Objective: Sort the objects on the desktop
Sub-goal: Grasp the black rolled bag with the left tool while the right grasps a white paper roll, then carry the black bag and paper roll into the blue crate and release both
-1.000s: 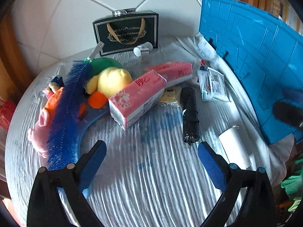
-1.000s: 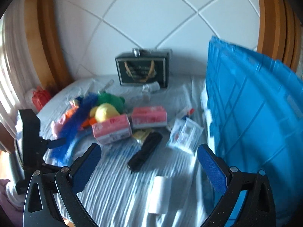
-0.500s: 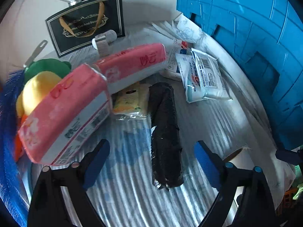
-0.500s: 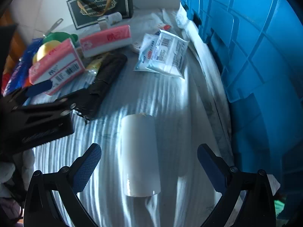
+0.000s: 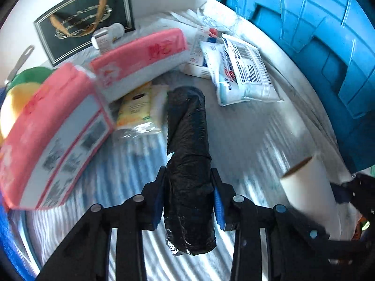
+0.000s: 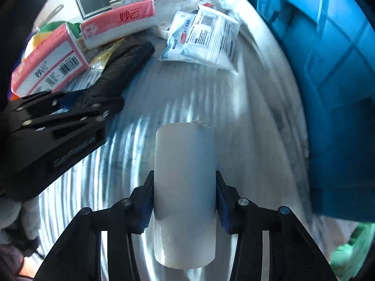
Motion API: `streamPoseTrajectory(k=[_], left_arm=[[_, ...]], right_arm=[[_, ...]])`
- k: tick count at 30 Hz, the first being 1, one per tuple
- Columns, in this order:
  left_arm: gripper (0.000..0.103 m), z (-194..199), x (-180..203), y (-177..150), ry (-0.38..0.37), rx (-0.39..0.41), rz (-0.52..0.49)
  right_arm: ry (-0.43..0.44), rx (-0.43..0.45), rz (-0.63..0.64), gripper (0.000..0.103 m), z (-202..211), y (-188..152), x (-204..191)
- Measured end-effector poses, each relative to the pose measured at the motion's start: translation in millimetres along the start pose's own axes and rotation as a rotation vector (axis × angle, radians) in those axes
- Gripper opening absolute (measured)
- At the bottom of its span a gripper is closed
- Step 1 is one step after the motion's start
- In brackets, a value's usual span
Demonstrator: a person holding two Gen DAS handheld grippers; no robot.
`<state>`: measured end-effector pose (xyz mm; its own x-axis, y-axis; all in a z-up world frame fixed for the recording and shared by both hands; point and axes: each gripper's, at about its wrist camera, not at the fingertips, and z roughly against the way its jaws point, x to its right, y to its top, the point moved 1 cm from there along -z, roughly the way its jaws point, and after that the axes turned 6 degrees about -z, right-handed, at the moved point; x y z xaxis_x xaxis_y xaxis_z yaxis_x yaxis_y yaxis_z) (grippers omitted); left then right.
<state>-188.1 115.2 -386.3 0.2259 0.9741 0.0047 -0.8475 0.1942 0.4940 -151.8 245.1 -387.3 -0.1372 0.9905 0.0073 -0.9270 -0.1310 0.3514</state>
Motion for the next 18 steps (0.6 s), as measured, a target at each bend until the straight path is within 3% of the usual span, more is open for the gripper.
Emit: streamPoseTrajectory(k=[7, 18], left_arm=[[0.034, 73, -17, -4, 0.058, 0.155, 0.043], [0.034, 201, -23, 11, 0.141, 0.444, 0.081]], right_arm=[[0.035, 0.151, 0.030, 0.045, 56, 18, -9], [0.121, 0.518, 0.109, 0.045, 199, 37, -34]])
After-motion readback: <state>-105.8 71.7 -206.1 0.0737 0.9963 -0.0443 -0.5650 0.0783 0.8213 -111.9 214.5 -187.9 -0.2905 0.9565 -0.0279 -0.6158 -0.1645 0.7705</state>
